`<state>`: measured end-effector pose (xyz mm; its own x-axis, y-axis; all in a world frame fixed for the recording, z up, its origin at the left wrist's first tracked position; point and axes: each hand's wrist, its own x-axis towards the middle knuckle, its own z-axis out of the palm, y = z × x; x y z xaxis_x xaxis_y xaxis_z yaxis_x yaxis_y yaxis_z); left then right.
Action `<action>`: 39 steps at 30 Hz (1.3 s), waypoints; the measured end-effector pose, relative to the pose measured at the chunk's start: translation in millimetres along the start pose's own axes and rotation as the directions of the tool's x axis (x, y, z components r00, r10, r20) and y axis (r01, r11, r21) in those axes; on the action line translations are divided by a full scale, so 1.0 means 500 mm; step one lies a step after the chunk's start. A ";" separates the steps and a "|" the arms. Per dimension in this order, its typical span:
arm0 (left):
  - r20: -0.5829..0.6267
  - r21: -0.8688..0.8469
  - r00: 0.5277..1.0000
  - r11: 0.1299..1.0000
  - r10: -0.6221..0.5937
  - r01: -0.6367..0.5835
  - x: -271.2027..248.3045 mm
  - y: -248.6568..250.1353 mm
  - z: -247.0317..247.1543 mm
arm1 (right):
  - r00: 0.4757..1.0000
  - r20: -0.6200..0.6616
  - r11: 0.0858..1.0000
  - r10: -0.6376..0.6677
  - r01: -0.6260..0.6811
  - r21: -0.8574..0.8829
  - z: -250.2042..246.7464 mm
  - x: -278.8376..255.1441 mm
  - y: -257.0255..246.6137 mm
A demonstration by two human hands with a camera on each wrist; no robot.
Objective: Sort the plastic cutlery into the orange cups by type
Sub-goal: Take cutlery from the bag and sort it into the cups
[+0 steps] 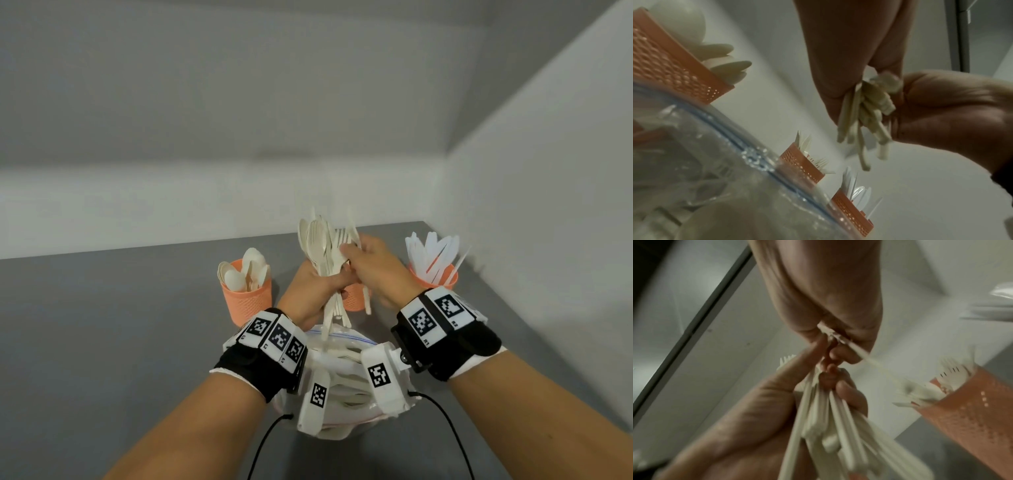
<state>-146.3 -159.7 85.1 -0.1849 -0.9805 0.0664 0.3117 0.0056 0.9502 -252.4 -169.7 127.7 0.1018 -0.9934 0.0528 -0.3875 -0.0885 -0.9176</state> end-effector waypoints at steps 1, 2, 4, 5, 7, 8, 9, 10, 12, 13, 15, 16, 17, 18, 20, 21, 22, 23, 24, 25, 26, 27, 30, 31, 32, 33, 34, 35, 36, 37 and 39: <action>0.013 -0.042 1.000 0.999 -0.013 0.014 -0.001 0.002 0.000 | 0.999 -0.015 0.992 0.038 -0.036 0.123 -0.004 0.001 -0.002; 0.019 -0.071 0.999 0.997 -0.027 0.028 -0.003 0.005 -0.001 | 0.996 -0.026 0.954 0.084 -0.073 0.292 -0.010 0.002 -0.004; -0.022 -0.075 0.996 0.994 -0.084 0.082 -0.001 0.004 -0.008 | 0.988 -0.064 0.804 0.143 -0.079 0.589 -0.025 0.003 -0.009; -0.048 -0.092 0.989 0.987 -0.140 0.135 0.003 0.003 -0.013 | 0.984 -0.082 0.746 0.156 -0.063 0.663 -0.033 0.007 -0.007; -0.079 -0.171 0.970 0.962 -0.228 0.212 0.006 0.004 -0.018 | 0.987 -0.062 0.720 0.148 -0.065 0.690 -0.044 0.014 -0.002; -0.087 -0.194 0.968 0.957 -0.237 0.217 0.006 0.004 -0.018 | 0.992 -0.027 0.753 0.121 -0.074 0.653 -0.046 0.013 -0.002; -0.100 -0.173 0.970 0.964 -0.221 0.202 0.007 0.003 -0.017 | 0.996 0.016 0.800 0.087 -0.079 0.595 -0.044 0.011 0.000; -0.114 -0.129 0.975 0.976 -0.188 0.173 0.008 0.001 -0.017 | 0.996 0.067 0.842 0.053 -0.081 0.534 -0.039 0.004 -0.002; -0.137 -0.021 0.983 0.993 -0.120 0.118 0.010 -0.005 -0.016 | 0.992 0.126 0.922 0.031 -0.077 0.379 -0.021 -0.011 -0.007; -0.152 0.038 0.983 0.994 -0.099 0.105 0.012 -0.007 -0.014 | 0.992 0.124 0.953 0.029 -0.065 0.296 -0.010 -0.016 -0.010; -0.173 0.128 0.983 0.989 -0.053 0.075 0.014 -0.008 -0.010 | 0.996 0.086 0.991 -0.019 0.007 0.137 0.008 -0.018 -0.009; -0.178 0.156 0.984 0.986 -0.023 0.051 0.013 -0.008 -0.007 | 0.997 0.060 0.997 -0.054 0.050 0.065 0.014 -0.015 -0.007; -0.179 0.180 0.984 0.983 0.011 0.021 0.012 -0.009 -0.006 | 0.996 0.041 0.997 -0.078 0.078 0.008 0.019 -0.012 -0.005; -0.184 0.204 0.982 0.979 0.044 -0.006 0.011 -0.009 -0.005 | 0.995 0.029 0.995 -0.093 0.094 -0.038 0.022 -0.010 -0.005; -0.183 0.232 0.979 0.972 0.088 -0.044 0.008 -0.009 -0.003 | 0.996 0.031 0.992 -0.081 0.084 -0.090 0.026 -0.005 -0.004; -0.168 0.218 0.981 0.974 0.093 -0.055 0.009 -0.009 -0.004 | 0.997 0.037 0.994 -0.062 0.065 -0.084 0.027 -0.003 -0.005; -0.147 0.193 0.985 0.980 0.088 -0.058 0.011 -0.010 -0.008 | 0.998 0.039 0.996 -0.046 0.049 -0.071 0.026 -0.001 -0.006; -0.116 0.169 0.990 0.984 0.084 -0.064 0.013 -0.011 -0.012 | 0.999 0.047 0.998 -0.022 0.025 -0.054 0.025 0.001 -0.006; -0.087 0.149 0.993 0.987 0.081 -0.068 0.014 -0.013 -0.017 | 0.998 0.056 0.999 0.005 -0.004 -0.035 0.023 0.004 -0.003; -0.063 0.134 0.995 0.989 0.077 -0.068 0.015 -0.015 -0.022 | 0.997 0.070 0.999 0.035 -0.035 -0.006 0.021 0.006 -0.002; -0.049 0.124 0.996 0.990 0.070 -0.063 0.014 -0.014 -0.025 | 0.996 0.077 0.998 0.050 -0.052 0.028 0.019 0.007 -0.001; -0.042 0.113 0.997 0.992 0.065 -0.060 0.013 -0.014 -0.027 | 0.995 0.085 0.996 0.060 -0.065 0.066 0.017 0.007 -0.001; -0.032 0.020 0.999 0.999 0.040 -0.039 0.011 -0.011 -0.030 | 0.995 0.070 0.980 0.067 -0.079 0.183 0.019 0.007 0.002; -0.025 -0.020 0.999 0.999 0.036 -0.036 0.011 -0.010 -0.029 | 0.996 0.056 0.970 0.072 -0.083 0.230 0.019 0.008 0.004; -0.024 -0.048 0.999 0.998 0.030 -0.031 0.010 -0.008 -0.028 | 0.996 0.038 0.954 0.087 -0.094 0.284 0.019 0.008 0.004; -0.027 -0.067 0.999 0.998 0.018 -0.019 0.010 -0.007 -0.026 | 0.994 0.033 0.936 0.102 -0.107 0.335 0.020 0.010 0.004; -0.033 -0.075 0.999 0.997 0.001 -0.004 0.008 -0.005 -0.025 | 0.991 0.040 0.912 0.124 -0.130 0.388 0.019 0.011 0.002; -0.044 -0.073 0.999 0.997 -0.014 0.011 0.007 -0.004 -0.025 | 0.988 0.050 0.885 0.149 -0.156 0.440 0.016 0.014 0.003; -0.053 -0.069 0.998 0.997 -0.025 0.022 0.005 -0.003 -0.026 | 0.982 0.054 0.847 0.182 -0.184 0.498 0.014 0.018 0.002; -0.064 -0.068 0.997 0.997 -0.034 0.029 0.006 -0.004 -0.028 | 0.977 0.052 0.816 0.207 -0.202 0.542 0.011 0.023 0.006; -0.074 -0.094 0.996 0.995 -0.048 0.041 0.008 -0.002 -0.032 | 0.973 0.049 0.800 0.227 -0.214 0.560 0.004 0.033 0.014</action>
<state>-132.5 -166.7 79.5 -0.1302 -0.9915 -0.0018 0.3903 -0.0529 0.9192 -251.5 -186.7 121.2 0.0557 -0.9829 -0.1757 0.1813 0.1831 -0.9662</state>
